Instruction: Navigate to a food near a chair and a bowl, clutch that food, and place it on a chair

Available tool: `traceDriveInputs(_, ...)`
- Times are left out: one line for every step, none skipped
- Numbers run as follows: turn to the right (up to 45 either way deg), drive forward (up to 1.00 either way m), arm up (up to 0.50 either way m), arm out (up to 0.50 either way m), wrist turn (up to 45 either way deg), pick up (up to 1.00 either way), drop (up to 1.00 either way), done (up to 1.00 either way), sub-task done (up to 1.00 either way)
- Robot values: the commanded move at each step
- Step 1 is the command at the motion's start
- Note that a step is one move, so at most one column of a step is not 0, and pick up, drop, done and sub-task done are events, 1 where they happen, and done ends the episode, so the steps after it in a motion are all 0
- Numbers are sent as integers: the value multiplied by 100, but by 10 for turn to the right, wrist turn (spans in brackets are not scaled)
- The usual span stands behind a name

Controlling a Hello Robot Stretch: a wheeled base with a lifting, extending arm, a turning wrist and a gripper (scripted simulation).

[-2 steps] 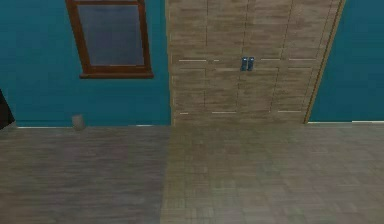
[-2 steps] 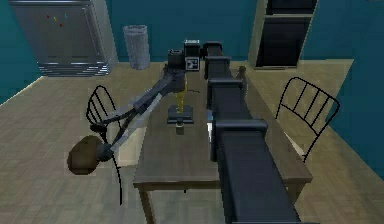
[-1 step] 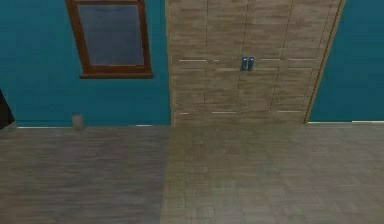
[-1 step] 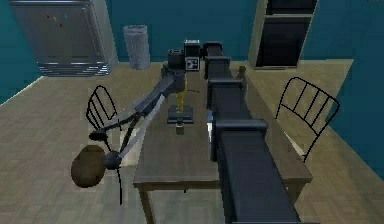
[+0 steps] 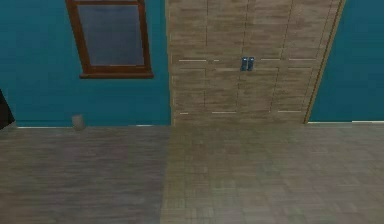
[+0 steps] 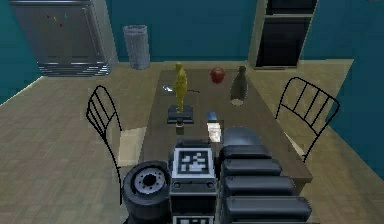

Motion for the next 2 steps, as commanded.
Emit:
traceDriveInputs(450, 0, 0, 0, 0, 0, 0, 0, 0)
traceDriveInputs(450, 0, 0, 0, 0, 0, 0, 0, 0)
